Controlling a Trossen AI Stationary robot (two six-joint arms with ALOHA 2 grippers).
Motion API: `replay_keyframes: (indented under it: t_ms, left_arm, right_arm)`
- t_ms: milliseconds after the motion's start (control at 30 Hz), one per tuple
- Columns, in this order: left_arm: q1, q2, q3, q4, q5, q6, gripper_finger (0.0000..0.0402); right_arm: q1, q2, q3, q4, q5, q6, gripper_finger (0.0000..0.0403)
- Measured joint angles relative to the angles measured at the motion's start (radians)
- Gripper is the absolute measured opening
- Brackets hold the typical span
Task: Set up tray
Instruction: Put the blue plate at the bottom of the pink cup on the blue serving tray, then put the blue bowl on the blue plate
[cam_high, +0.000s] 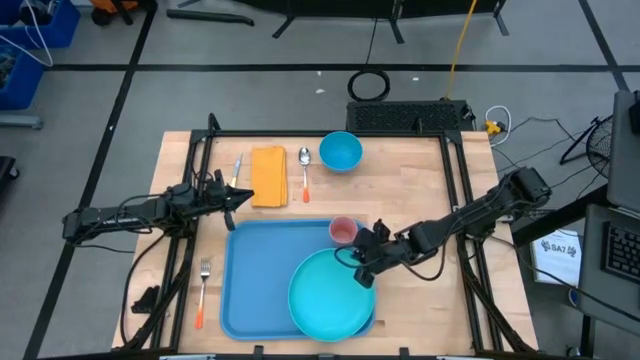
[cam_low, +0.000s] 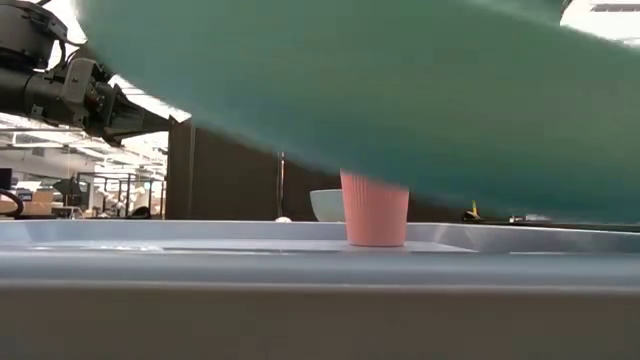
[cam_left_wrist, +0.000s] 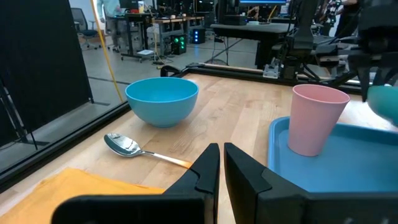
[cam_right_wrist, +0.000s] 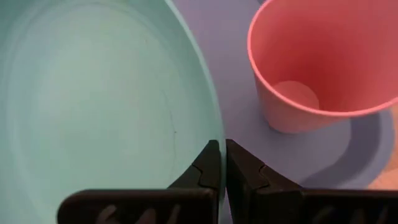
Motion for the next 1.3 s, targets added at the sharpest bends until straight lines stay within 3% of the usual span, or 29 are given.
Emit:
replay_keyframes:
  t_ms: [200, 567, 1100, 1300]
  left_arm:
    - [0.000, 0.000, 0.000, 0.002, 0.000, 0.000, 0.0026]
    - [0.000, 0.000, 0.000, 0.002, 0.001, 0.000, 0.0026]
    - [0.000, 0.000, 0.000, 0.002, 0.001, 0.001, 0.0026]
    - [0.000, 0.000, 0.000, 0.002, 0.001, 0.001, 0.0026]
  right_arm:
    - [-0.003, 0.080, -0.001, 0.034, 0.014, 0.005, 0.0000]
    - [-0.009, 0.091, 0.000, 0.062, -0.022, -0.007, 0.0003]
    - [-0.010, 0.091, 0.000, 0.062, -0.067, -0.030, 0.0106]
    - [-0.021, 0.083, 0.000, 0.082, -0.063, -0.032, 0.0125]
